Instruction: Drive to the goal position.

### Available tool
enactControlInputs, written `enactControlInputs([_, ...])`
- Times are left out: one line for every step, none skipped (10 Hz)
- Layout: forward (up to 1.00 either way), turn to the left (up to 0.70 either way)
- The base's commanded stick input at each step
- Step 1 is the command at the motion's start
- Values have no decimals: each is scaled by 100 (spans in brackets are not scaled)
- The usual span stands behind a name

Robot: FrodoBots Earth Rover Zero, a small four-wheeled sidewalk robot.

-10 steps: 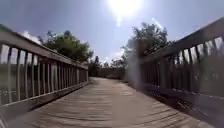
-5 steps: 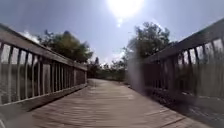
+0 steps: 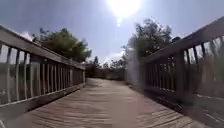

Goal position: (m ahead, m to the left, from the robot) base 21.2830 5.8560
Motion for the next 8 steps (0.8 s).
enactControlInputs([60, 1])
enactControlInputs([60, 1])
enactControlInputs([60, 1])
enactControlInputs([60, 1])
enactControlInputs([60, 1])
enactControlInputs([60, 1])
enactControlInputs([60, 1])
enactControlInputs([60, 1])
